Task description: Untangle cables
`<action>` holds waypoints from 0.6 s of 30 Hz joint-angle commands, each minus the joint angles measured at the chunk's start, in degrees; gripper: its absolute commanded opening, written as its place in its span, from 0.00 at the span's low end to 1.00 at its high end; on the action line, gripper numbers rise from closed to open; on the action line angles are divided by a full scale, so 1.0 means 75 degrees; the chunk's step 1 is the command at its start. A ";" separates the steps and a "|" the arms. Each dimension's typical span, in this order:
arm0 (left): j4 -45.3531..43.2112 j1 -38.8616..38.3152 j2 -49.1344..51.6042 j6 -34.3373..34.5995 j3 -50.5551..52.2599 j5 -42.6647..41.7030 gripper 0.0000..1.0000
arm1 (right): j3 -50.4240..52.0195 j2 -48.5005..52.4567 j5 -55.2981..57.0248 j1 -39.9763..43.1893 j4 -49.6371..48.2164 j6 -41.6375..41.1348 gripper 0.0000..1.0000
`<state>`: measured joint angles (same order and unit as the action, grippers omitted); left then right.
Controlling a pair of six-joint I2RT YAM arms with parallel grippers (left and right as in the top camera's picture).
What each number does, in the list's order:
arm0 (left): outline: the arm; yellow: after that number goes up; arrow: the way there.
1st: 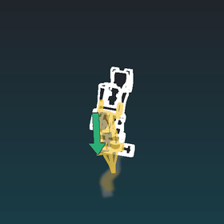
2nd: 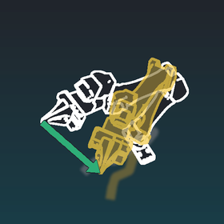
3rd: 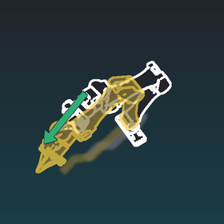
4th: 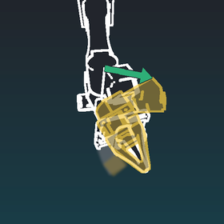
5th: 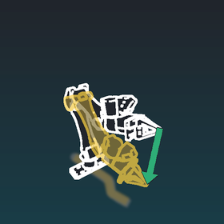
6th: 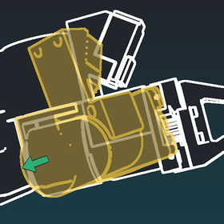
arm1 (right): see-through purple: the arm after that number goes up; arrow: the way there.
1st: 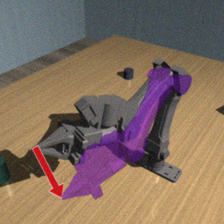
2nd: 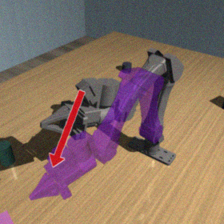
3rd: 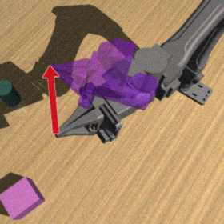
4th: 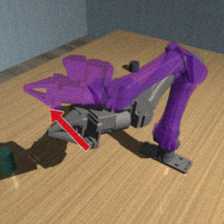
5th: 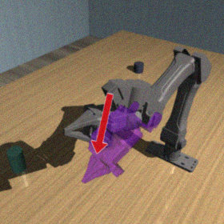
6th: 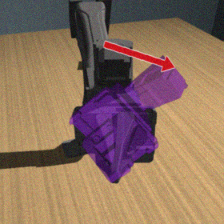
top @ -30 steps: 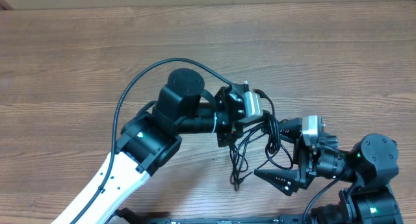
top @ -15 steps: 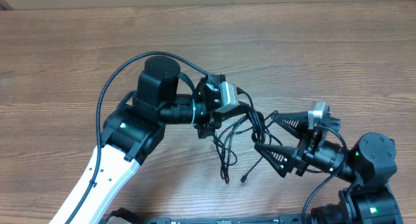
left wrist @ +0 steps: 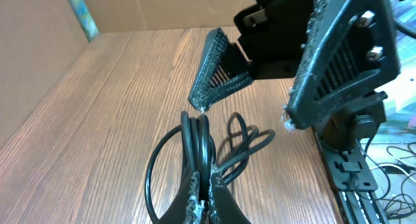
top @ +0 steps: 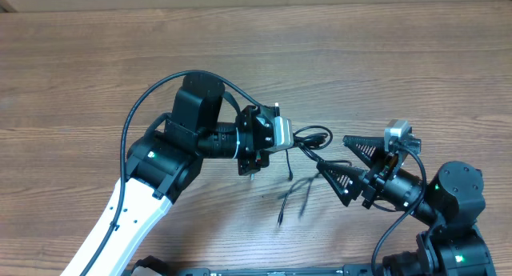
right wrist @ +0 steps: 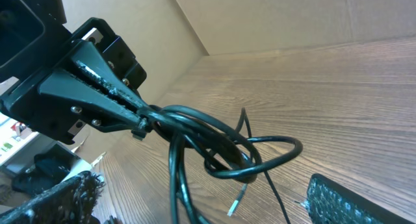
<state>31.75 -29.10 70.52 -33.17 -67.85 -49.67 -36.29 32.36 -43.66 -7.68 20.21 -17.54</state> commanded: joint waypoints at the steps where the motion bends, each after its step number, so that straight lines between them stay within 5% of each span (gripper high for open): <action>1: -0.0044 0.0035 -0.0076 0.0082 -0.0073 0.0047 0.04 | -0.0070 -0.0020 -0.0289 -0.0009 -0.0038 0.0513 1.00; 8: -0.0055 0.0035 -0.0076 -0.0035 -0.0073 -0.0784 0.04 | -0.0070 -0.0020 -0.0650 -0.0009 0.0423 0.1985 1.00; 18: 0.1058 0.0020 -0.0073 -0.1139 -0.0073 -0.1813 0.04 | -0.0070 -0.0020 -0.0734 -0.0009 0.0350 0.2011 0.97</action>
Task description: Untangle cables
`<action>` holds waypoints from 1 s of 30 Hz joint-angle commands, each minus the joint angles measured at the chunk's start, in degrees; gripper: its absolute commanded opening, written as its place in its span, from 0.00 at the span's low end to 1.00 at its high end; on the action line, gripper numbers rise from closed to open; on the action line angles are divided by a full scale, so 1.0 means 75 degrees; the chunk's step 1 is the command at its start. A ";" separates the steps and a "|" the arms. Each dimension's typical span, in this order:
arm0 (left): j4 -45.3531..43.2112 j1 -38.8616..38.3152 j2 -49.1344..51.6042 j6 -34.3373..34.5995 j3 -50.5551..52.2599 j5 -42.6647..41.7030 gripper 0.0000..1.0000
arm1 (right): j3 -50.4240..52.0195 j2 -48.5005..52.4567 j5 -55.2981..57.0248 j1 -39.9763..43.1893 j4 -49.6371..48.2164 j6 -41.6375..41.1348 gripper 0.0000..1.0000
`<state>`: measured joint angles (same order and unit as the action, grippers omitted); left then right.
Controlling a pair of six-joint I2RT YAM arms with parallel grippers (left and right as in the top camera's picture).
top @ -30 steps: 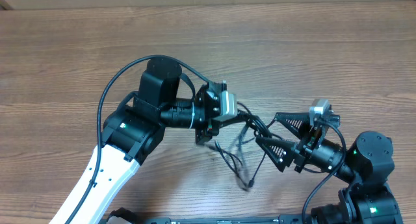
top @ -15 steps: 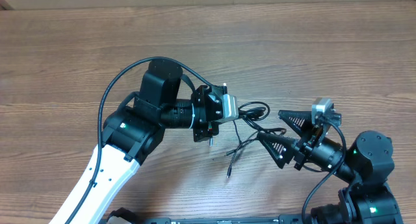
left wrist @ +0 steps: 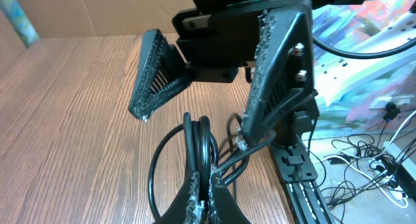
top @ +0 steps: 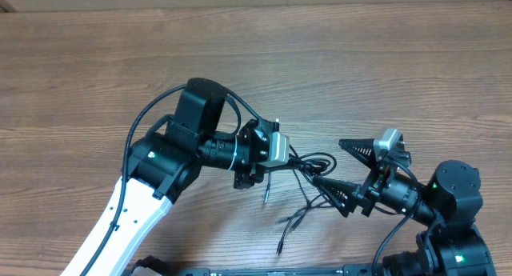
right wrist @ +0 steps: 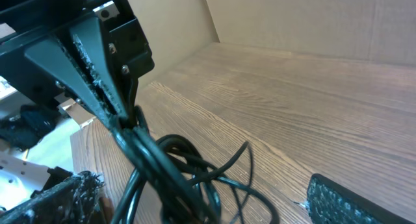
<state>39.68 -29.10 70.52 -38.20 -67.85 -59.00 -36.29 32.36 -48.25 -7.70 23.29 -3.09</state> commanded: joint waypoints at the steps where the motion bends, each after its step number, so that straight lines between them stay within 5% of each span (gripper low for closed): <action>1: -0.0102 0.0020 -0.0073 -0.0481 -0.0073 -0.0752 0.04 | -0.0070 -0.0020 -0.0318 -0.0006 -0.0061 0.0189 0.91; 5: -0.0734 -0.0020 -0.0067 -0.0239 -0.0073 -0.0947 0.04 | -0.0070 -0.0020 -0.1151 -0.0006 -0.0076 0.0283 0.70; 8: -0.1014 -0.0201 -0.0058 0.0006 -0.0073 -0.0906 0.04 | -0.0070 -0.0020 -0.1775 -0.0006 -0.0364 0.0280 0.16; 9: -0.1008 -0.0233 -0.0058 0.0009 -0.0073 -0.0868 0.04 | -0.0070 -0.0020 -0.1923 -0.0006 -0.0460 0.0277 0.11; 12: -0.1005 -0.0283 -0.0058 0.0009 -0.0073 -0.0854 0.04 | -0.0070 -0.0020 -0.2326 -0.0006 -0.0731 0.0192 0.04; 24: -0.0979 -0.0280 -0.0052 0.0469 -0.0073 -0.0300 0.08 | -0.0070 -0.0020 -0.2614 -0.0006 -0.1667 -0.0982 0.04; 30: -0.0982 -0.0283 -0.0052 0.0469 -0.0073 -0.0306 0.10 | -0.0070 -0.0020 -0.2850 -0.0006 -0.2722 -0.2428 0.04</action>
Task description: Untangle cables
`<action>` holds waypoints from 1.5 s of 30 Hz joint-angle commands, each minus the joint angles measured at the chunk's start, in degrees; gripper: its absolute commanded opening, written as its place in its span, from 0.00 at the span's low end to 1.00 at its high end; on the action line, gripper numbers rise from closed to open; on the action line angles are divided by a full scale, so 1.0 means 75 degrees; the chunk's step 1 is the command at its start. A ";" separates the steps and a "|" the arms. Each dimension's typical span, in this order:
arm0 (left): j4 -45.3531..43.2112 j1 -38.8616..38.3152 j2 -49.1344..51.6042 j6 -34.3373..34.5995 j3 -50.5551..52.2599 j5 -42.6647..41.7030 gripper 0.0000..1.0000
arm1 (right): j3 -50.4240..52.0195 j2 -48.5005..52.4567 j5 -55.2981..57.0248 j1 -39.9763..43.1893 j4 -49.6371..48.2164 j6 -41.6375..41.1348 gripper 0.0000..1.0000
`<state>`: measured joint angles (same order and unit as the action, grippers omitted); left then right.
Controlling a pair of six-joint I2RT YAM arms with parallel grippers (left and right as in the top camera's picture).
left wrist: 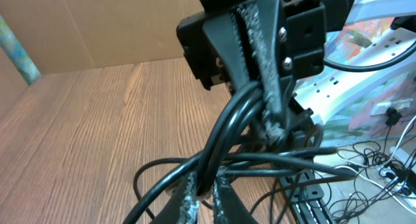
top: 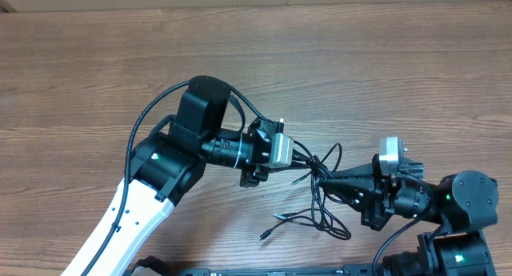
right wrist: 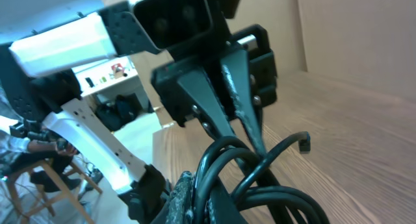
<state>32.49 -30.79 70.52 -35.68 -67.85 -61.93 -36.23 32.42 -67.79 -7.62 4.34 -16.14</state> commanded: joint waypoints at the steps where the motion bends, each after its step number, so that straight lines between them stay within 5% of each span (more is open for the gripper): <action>1: -0.0026 -0.0058 -0.0052 0.0134 -0.0073 0.0082 0.11 | -0.0079 -0.0029 -0.0254 -0.0017 -0.0230 -0.0711 0.04; 7: -0.0140 -0.0085 -0.0052 0.0134 -0.0073 0.0052 0.16 | -0.0079 -0.0029 -0.0361 -0.0017 -0.0236 -0.0708 0.04; 10: -0.0370 -0.0379 -0.0052 0.0131 -0.0073 0.0154 0.30 | -0.0079 -0.0029 -0.0414 -0.0017 -0.0236 -0.0708 0.04; 14: -0.0592 -0.0731 0.0012 0.0134 -0.0073 0.0691 0.32 | -0.0079 -0.0029 -0.0469 -0.0017 -0.0239 -0.0708 0.04; 17: -0.0600 -0.0772 0.0099 0.0181 -0.0073 0.0714 0.28 | -0.0079 -0.0023 -0.0478 -0.0017 -0.0239 -0.0705 0.04; 19: -0.0624 -0.0769 0.0154 0.0219 -0.0073 0.0714 0.04 | -0.0079 -0.0023 -0.0498 -0.0017 -0.0259 -0.0705 0.04; 22: -0.0813 -0.0769 0.0154 0.0224 -0.0073 0.0720 0.04 | -0.0079 -0.0020 -0.0498 -0.0017 -0.0256 -0.0702 0.04; 23: -0.0868 -0.0769 0.0154 0.0251 -0.0073 0.0746 0.04 | -0.0079 -0.0020 -0.0498 -0.0017 -0.0254 -0.0702 0.07; 24: -0.0947 -0.0766 0.0154 0.0286 -0.0073 0.0807 0.04 | -0.0079 -0.0020 -0.0495 -0.0017 -0.0230 -0.0694 0.44; 25: -0.0976 -0.0764 0.0154 0.0277 -0.0073 0.0860 0.04 | -0.0079 -0.0020 -0.0495 -0.0017 -0.0189 -0.0676 0.64; 26: -0.0997 -0.0764 0.0154 0.0268 -0.0073 0.0982 0.04 | -0.0079 -0.0020 -0.0493 -0.0017 -0.0146 -0.0673 1.00; 30: -0.0968 -0.0659 0.0154 -0.0236 -0.0073 0.1309 0.04 | -0.0079 -0.0020 -0.0052 -0.0017 -0.0128 -0.0650 1.00; 35: -0.0662 -0.0472 0.0140 -0.1309 -0.0073 0.0982 0.04 | -0.0079 -0.0023 0.2396 -0.0017 0.1186 -0.0650 1.00; 45: 0.0154 0.1454 0.0140 -0.2862 -0.0073 -0.3450 0.04 | -0.0079 -0.0029 0.2704 -0.0017 0.1274 0.0128 1.00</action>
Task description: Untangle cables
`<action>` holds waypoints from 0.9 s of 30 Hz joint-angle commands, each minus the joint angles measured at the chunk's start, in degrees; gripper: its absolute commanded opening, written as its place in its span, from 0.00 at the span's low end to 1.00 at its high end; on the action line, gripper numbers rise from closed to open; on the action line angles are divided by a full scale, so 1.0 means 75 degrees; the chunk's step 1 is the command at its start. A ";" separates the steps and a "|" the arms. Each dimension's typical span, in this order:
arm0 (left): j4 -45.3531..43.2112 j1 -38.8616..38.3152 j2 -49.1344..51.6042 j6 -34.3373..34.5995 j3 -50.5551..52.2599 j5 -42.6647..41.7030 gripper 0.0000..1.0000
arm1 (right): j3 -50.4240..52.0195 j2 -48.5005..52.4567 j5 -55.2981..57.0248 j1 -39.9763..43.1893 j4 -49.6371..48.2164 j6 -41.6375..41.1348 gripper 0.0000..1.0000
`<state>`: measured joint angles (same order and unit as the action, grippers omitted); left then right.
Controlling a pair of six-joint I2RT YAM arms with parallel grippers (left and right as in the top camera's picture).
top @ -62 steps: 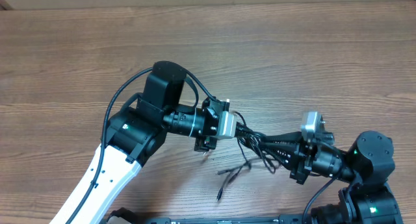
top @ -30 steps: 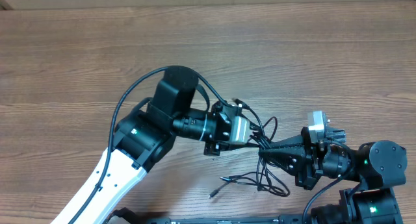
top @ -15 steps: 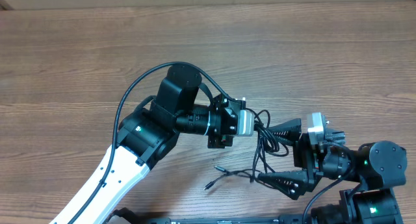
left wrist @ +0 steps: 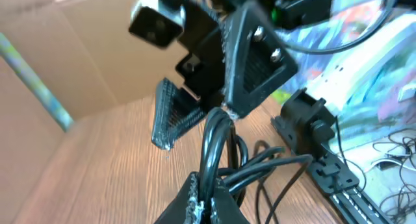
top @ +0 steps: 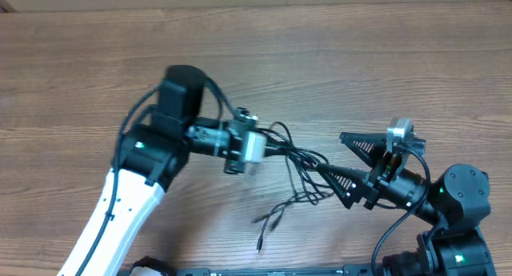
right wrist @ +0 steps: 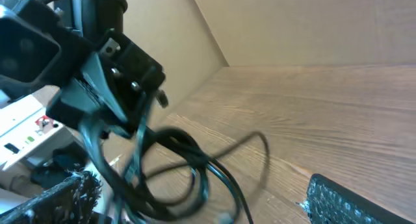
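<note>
A tangle of thin black cables [top: 298,162] hangs from my left gripper [top: 262,146], which is shut on several strands [left wrist: 214,146] at mid-table. Loose ends [top: 267,218] trail onto the wood below. My right gripper [top: 331,154] stands open just right of the tangle, its two black ribbed fingers [top: 364,146] spread on either side of the outermost loops without pinching them. In the right wrist view the cable loops [right wrist: 185,162] are blurred between the open fingertips [right wrist: 325,193]. In the left wrist view the left gripper [left wrist: 207,189] clamps the strands, with the right gripper's fingers [left wrist: 170,113] beyond.
The wooden table [top: 360,60] stretches out behind both arms. Brown cardboard walls [right wrist: 312,23] border it. The white left arm [top: 120,212] crosses the front left, and the right arm's base [top: 456,196] sits at the front right.
My right gripper, then shut on the cables close to the left gripper, is now open and further right. The left gripper has shifted left with the bundle, and the loops hang more spread.
At first my left gripper held the bundle while the right stood open beside it. The right was then still open, nearer the loops. Then it was shut on strands against the left gripper. Now it is open again and the two grippers are further apart.
</note>
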<state>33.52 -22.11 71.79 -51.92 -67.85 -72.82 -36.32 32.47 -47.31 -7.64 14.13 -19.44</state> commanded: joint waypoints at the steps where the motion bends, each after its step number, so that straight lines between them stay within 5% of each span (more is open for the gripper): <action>1: 0.0009 0.0303 -0.0029 -0.0711 -0.0073 -0.2127 0.04 | -0.0067 -0.0035 -0.0140 -0.0015 0.0006 0.0813 1.00; 11: 0.0332 0.0102 -0.0026 -0.0740 -0.0073 -0.2261 0.04 | -0.0067 -0.0035 0.0510 -0.0015 -0.0291 0.0758 1.00; 19: 0.0353 0.0102 -0.0029 0.0236 -0.0073 0.0414 0.04 | -0.0067 -0.0035 0.0108 -0.0015 -0.0819 0.0455 1.00; 27: 0.0350 0.0093 -0.0029 -0.0982 -0.0073 -0.1614 0.04 | -0.0067 -0.0032 0.2908 -0.0015 -0.0810 0.0399 1.00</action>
<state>36.23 -21.02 71.79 -54.59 -67.85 -76.01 -36.32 32.47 -32.73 -7.64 8.34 -16.10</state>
